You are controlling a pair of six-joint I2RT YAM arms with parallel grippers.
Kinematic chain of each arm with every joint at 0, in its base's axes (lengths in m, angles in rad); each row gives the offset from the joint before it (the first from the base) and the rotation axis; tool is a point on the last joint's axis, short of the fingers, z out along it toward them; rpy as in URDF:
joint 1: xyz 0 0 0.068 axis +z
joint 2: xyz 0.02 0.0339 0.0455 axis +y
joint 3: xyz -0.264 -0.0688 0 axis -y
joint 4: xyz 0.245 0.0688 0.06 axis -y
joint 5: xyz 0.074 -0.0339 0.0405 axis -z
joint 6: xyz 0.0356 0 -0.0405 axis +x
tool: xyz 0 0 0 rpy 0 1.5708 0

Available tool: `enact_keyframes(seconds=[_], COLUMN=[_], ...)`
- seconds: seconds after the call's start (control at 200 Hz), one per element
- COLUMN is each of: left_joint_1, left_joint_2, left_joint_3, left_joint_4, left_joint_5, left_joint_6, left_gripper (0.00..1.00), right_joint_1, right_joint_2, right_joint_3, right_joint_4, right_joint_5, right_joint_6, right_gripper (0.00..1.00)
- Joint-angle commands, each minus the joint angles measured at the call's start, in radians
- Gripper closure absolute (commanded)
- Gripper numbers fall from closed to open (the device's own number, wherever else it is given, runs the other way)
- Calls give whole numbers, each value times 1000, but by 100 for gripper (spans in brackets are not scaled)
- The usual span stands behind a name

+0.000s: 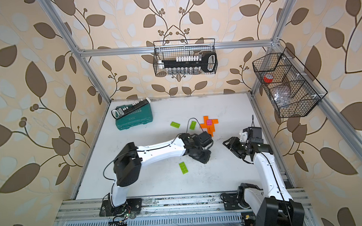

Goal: Assemble a small pinwheel with lego
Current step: Pick up the lego brick from the center of the board.

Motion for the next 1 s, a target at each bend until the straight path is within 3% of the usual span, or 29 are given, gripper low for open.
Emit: enact_keyframes(seconds=[0.0, 0.16, 0.375, 0.665, 0.995], left_joint_1=[73, 204, 370, 397, 402], left_joint_2=[-191, -414, -662, -753, -766], left_joint_3=[-107, -288, -495, -559, -569], left_joint_4=[144, 280, 587, 832, 921], left_joint_5=[103, 226, 477, 627, 662], left_joint_6=[-66, -121, -239, -326, -380], left_gripper=[87, 87, 88, 88, 89], right_joint_1=[125, 267, 396, 537, 579], right_joint_2=[-31, -29, 57, 200, 209], right_joint_3=[-17, -1, 59, 218, 219], right_joint_4=[194, 457, 849, 1168, 1269], right_joint_5=[-40, -126, -242, -307, -339], right_joint_6=[129, 226, 382, 540, 616], right_gripper=[39, 29, 28, 28, 36])
